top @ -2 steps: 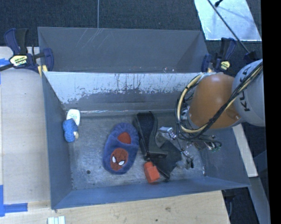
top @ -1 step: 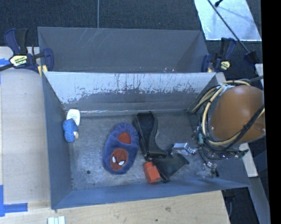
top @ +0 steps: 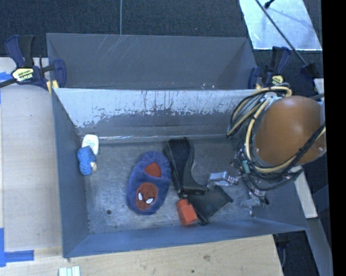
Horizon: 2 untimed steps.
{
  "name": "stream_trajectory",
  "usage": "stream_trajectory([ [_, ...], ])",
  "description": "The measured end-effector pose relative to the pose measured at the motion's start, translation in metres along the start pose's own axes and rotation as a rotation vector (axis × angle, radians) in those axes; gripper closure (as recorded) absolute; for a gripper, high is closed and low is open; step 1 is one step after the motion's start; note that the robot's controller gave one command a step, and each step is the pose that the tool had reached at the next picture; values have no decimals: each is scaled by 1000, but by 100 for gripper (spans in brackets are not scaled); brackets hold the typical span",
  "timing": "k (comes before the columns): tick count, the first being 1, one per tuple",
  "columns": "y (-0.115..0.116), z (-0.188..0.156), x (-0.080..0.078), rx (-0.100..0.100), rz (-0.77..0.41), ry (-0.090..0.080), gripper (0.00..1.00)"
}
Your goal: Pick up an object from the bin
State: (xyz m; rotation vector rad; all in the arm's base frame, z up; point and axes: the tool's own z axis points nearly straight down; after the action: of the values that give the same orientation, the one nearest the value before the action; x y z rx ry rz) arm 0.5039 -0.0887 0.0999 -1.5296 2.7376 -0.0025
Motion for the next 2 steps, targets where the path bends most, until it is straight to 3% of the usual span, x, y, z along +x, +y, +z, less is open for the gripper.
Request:
stream_trajectory([
  [1, 21, 30, -28, -6, -277, 3, 0],
  [2, 21, 31, -27, -6, -276, 3, 0],
])
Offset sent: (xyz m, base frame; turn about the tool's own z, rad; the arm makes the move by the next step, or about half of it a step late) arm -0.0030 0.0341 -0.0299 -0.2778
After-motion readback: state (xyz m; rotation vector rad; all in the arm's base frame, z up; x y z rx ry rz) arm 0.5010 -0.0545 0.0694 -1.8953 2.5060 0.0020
